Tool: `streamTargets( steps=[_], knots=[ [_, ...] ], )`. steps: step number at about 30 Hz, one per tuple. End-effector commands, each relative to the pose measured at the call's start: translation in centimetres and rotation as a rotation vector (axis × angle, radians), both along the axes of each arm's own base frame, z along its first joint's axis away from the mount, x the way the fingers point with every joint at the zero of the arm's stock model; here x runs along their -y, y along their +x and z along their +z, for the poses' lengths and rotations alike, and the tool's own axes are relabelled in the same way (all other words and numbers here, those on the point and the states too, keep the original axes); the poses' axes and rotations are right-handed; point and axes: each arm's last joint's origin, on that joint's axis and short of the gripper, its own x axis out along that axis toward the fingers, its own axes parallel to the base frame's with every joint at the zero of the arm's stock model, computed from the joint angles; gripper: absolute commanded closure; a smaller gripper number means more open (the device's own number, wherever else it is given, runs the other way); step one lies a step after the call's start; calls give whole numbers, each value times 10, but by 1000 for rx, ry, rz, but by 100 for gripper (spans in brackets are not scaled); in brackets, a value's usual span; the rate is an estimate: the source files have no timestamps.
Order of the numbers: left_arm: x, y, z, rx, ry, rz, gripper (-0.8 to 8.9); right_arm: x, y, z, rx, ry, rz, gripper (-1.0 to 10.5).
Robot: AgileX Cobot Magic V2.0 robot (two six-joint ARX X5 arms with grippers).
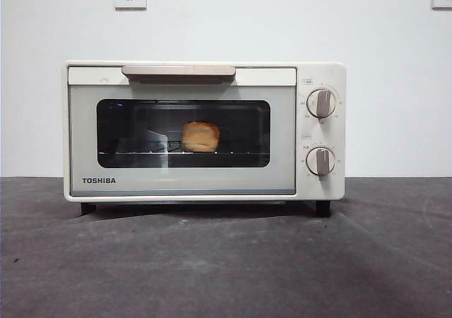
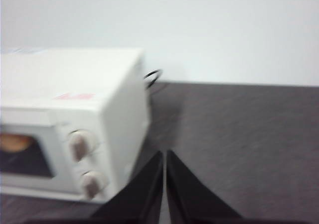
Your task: The left arm flap open the oven, the right arm pick bread and place it into oven, the left arm flap close the oven
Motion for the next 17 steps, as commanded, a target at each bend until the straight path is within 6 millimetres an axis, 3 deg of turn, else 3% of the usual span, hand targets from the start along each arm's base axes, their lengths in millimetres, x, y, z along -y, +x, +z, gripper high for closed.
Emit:
streamTargets(
  steps=[1, 10, 17],
  knots=[
    [0, 1, -6, -21, -6, 4, 797, 5, -4, -15, 64, -5, -43, 941],
    [0, 1, -6, -21, -6, 4, 797, 9, -13, -72, 169, 3, -102, 941],
    [0, 1, -6, -21, -6, 4, 797, 9, -15, -101, 164, 4, -105, 941]
  ],
)
